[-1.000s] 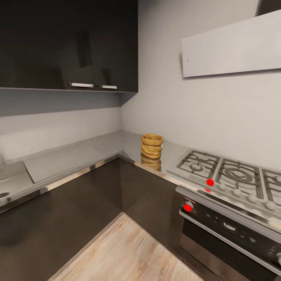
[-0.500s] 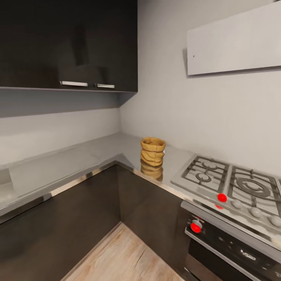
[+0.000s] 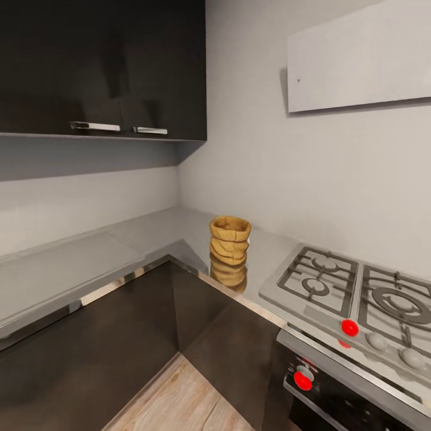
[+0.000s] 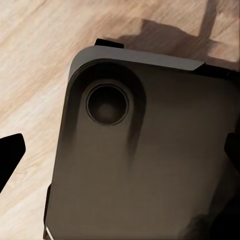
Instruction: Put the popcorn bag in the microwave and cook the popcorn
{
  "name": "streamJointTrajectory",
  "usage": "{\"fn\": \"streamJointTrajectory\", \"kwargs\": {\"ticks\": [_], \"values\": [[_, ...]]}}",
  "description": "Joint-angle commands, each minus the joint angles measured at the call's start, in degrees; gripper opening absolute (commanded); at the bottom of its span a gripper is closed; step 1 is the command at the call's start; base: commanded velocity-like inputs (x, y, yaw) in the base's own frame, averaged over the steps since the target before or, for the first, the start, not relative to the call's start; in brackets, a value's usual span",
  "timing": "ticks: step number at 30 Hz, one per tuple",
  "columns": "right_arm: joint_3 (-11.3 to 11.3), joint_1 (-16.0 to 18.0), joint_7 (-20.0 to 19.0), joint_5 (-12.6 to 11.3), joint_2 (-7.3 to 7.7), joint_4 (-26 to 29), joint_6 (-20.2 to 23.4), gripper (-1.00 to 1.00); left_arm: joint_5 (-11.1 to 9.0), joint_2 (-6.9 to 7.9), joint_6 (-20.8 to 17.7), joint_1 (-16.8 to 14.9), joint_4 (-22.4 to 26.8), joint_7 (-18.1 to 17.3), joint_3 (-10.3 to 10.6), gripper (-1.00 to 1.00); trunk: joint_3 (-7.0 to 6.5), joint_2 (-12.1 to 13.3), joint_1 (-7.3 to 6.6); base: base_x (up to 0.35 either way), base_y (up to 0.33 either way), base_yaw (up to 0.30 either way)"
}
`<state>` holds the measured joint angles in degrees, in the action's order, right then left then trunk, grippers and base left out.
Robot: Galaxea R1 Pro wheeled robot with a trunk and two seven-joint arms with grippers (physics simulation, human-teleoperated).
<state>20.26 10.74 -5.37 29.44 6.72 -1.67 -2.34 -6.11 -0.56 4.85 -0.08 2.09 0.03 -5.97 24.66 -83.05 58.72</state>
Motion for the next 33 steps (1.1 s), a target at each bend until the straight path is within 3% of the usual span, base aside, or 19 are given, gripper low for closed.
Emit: {"fn": "streamJointTrajectory", "kwargs": {"ticks": [1, 3, 7, 10, 33], "values": [[0.48, 0.07, -0.08, 0.41, 0.04, -0.17, -0.27, 1.00, -0.37, -0.03, 0.17, -0.01, 0.02, 0.12, -0.31, 1.00, 0.05, -0.03, 0.00, 0.017, -0.007, 0.000], [0.48, 0.07, -0.08, 0.38, 0.04, -0.17, -0.29, 1.00, -0.75, -0.10, 0.22, -0.01, 0.02, 0.35, -0.36, 1.00, 0.05, -0.03, 0.00, 0.007, -0.003, 0.000], [0.48, 0.07, -0.01, 0.36, 0.04, -0.17, -0.28, 1.00, -6.84, -0.07, 0.24, -0.01, -0.02, 0.56, -0.26, 1.00, 0.05, -0.03, 0.00, 0.001, 0.000, 0.000], [0.48, 0.07, -0.02, 0.36, 0.04, -0.17, -0.23, 1.00, -9.00, -0.05, 0.26, -0.01, 0.01, 0.58, -0.18, 1.00, 0.05, -0.03, 0.00, 0.000, 0.000, 0.000], [0.48, 0.07, 0.06, 1.13, 0.11, -0.17, -0.10, 1.00, -9.54, 0.04, 0.33, -0.01, 0.02, 0.45, -0.04, 1.00, -3.72, 8.39, -4.61, 0.000, 0.000, 0.000]]}}
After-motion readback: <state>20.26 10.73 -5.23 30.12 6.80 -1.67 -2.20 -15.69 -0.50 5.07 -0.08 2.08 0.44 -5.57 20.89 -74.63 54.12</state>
